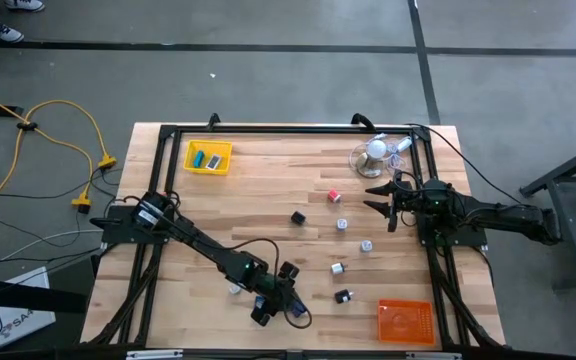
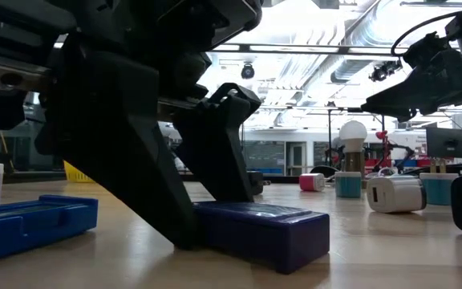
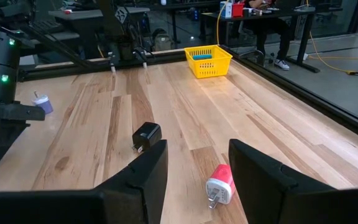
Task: Pick & Place Office items
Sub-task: Put the dark blue digital timer into the yellow bin
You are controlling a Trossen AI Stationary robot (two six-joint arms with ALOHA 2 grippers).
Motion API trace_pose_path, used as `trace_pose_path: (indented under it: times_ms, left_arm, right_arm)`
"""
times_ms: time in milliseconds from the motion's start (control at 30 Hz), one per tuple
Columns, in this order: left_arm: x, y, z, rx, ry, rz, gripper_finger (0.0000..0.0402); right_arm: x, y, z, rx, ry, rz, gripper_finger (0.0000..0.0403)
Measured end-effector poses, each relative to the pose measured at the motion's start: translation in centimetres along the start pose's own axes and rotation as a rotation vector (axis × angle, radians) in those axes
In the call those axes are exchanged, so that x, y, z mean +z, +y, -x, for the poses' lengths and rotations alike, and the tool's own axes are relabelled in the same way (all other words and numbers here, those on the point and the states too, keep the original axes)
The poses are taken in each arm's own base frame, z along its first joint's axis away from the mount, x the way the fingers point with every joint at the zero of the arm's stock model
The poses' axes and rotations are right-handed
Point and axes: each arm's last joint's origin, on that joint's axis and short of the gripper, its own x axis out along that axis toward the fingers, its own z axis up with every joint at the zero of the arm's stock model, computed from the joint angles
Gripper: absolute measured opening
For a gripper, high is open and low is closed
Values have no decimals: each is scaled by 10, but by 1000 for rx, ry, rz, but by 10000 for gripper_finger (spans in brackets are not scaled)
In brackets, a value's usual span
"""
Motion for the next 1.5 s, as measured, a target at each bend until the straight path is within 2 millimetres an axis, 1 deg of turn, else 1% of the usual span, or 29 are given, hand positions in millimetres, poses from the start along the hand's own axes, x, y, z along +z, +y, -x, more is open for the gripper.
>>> trace_pose_path:
  times_ms: [100, 533, 967, 1300, 1400, 1500]
  left_arm:
    - [0, 0, 0, 0, 0, 0, 213]
    - [0, 0, 0, -1, 1, -1, 161]
    - [1, 2, 2, 4, -4, 3, 160]
    - [7, 27, 19, 52, -24, 63, 160]
    - [8, 38, 29, 69, -18, 82, 159]
    - [7, 51, 40, 124, 1, 116, 159]
  right_arm:
    - [0, 0, 0, 0, 0, 0, 158]
    - [0, 0, 0, 0, 1, 0, 158]
    - [0, 0, 0, 0, 1, 0, 158]
    - [0, 0, 0, 0, 0, 0, 158]
    - [0, 0, 0, 0, 0, 0, 158]
    - [0, 0, 0, 0, -1, 0, 158]
